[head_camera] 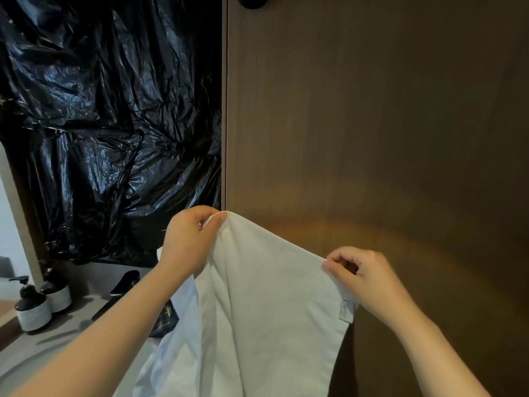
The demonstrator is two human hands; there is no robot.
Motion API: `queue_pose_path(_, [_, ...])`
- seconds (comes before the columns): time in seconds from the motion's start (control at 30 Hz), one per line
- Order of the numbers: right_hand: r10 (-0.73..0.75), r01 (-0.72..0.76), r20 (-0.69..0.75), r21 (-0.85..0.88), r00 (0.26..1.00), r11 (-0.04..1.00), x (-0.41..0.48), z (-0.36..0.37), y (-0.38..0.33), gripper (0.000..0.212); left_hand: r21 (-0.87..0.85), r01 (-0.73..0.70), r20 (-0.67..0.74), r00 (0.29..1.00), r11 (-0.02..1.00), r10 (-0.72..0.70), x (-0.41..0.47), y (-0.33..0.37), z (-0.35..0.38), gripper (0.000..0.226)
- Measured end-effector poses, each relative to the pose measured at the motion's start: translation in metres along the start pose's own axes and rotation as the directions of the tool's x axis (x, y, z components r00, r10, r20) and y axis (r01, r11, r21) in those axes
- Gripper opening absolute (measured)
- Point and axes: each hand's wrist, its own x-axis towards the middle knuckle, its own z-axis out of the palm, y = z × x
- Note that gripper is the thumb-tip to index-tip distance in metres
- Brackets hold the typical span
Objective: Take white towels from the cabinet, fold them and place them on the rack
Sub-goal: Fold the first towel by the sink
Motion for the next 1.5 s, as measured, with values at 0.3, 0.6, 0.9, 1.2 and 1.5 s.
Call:
queue_pose_path(0.3, [0.049, -0.040, -0.010, 0.429, 0.999, 0.902, -0.004, -0.012, -0.027, 0.009, -0.010, -0.010, 0.016, 1.000, 1.000, 0.010, 0.006, 0.006, 0.012, 0.022])
queue_pose_path(0.6, [0.165, -0.198, 0.110, 0.590, 0.980, 0.783, -0.002, 0.021, -0.039, 0.011, -0.061, 0.152, 0.203, 0.970, 0.987, -0.136, -0.032, 0.016, 0.049, 0.043])
queue_pose_path(0.9, [0.191, -0.184, 0.040, 0.520, 0.981, 0.834, -0.010, 0.044, -0.032, 0.005, -0.505, 0.613, 0.300, 0.785, 0.608, -0.542, -0.070, -0.017, 0.030, 0.026])
queue_pose_path(1.2, [0.032, 0.012, -0.154, 0.275, 0.987, 0.961, -0.011, 0.043, -0.044, 0.009, -0.648, 0.544, 0.309, 0.827, 0.533, -0.469, -0.077, 0.003, 0.016, 0.015])
queue_pose_path(1.5, [-0.019, 0.087, -0.157, 0.441, 0.987, 0.893, -0.020, 0.035, -0.064, 0.009, -0.686, 0.407, 0.290, 0.913, 0.603, -0.285, -0.082, 0.037, 0.012, 0.012])
